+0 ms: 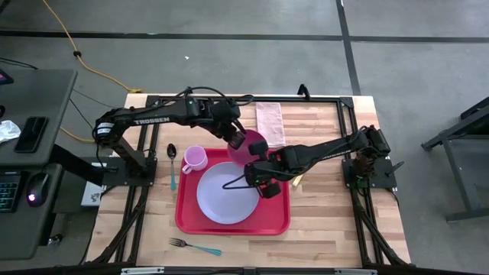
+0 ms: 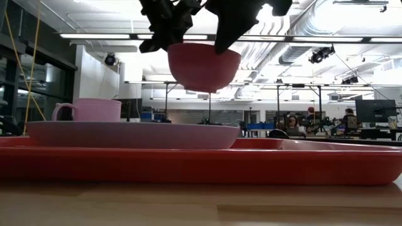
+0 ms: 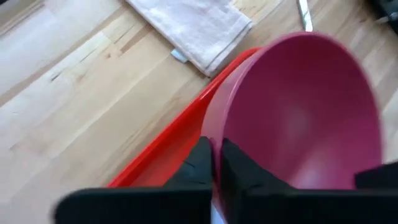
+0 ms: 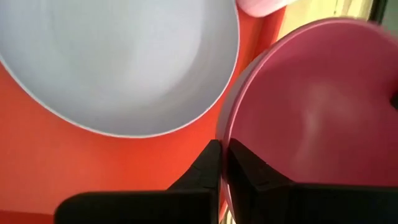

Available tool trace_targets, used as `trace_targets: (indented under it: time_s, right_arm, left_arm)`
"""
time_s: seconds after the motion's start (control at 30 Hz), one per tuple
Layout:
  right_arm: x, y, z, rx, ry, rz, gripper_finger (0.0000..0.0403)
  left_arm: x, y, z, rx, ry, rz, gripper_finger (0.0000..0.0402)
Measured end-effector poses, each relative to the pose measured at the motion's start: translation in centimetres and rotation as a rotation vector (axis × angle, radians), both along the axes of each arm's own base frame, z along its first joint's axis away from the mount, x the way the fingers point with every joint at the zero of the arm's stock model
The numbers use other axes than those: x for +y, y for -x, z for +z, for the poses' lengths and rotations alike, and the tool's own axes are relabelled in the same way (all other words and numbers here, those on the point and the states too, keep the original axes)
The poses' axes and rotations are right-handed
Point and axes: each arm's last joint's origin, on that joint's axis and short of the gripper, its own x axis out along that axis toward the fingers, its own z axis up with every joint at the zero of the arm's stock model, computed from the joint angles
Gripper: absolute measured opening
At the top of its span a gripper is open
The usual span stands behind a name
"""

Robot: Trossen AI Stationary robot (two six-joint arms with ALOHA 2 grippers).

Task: Set up tray
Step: Put the red bowl on top of the blue plate

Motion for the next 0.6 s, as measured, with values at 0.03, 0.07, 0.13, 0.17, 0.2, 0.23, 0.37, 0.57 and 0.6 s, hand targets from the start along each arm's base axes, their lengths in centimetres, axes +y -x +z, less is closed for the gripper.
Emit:
trace_targets:
  time_s: [0.03, 0.07, 0.13, 0.17, 0.2, 0.23, 0.37, 0.57, 0.6]
  right_arm:
    - [0.01, -0.03, 0.04, -0.004, 0.001, 0.005, 0.0]
    - [0.02, -0.08, 0.06, -0.008, 0.0, 0.008, 0.0]
    - [0.05, -0.19, 0.11, -0.019, -0.001, 0.014, 0.0]
    - [0.06, -0.22, 0.12, -0.022, -0.003, 0.015, 0.0]
    - [0.07, -0.23, 0.13, -0.023, -0.004, 0.015, 0.0]
    - [0.07, -0.25, 0.14, -0.025, -0.004, 0.015, 0.0]
    - [0.07, -0.24, 0.12, -0.022, 0.0, 0.023, 0.0]
    - [0.07, -0.24, 0.12, -0.02, 0.001, 0.028, 0.0001]
    - [0.07, -0.24, 0.11, -0.02, 0.0, 0.028, 0.0001]
  left_arm:
    - [0.0, 0.0, -0.04, 0.005, -0.002, -0.005, 0.0016]
    - [0.01, 0.0, -0.05, 0.006, -0.007, -0.006, 0.0015]
    - [0.0, 0.05, -0.09, 0.012, -0.005, -0.008, 0.0023]
    - [-0.02, 0.11, -0.12, 0.019, -0.002, -0.008, 0.0024]
    - [-0.04, 0.18, -0.17, 0.027, 0.001, -0.009, 0.0022]
    - [-0.05, 0.23, -0.2, 0.034, 0.002, -0.008, 0.0016]
    - [-0.05, 0.23, -0.48, 0.037, 0.008, -0.003, 0.0012]
    - [-0.08, 0.29, -0.53, 0.042, 0.015, 0.001, 0.0012]
    - [-0.08, 0.29, -0.53, 0.042, 0.015, 0.001, 0.0012]
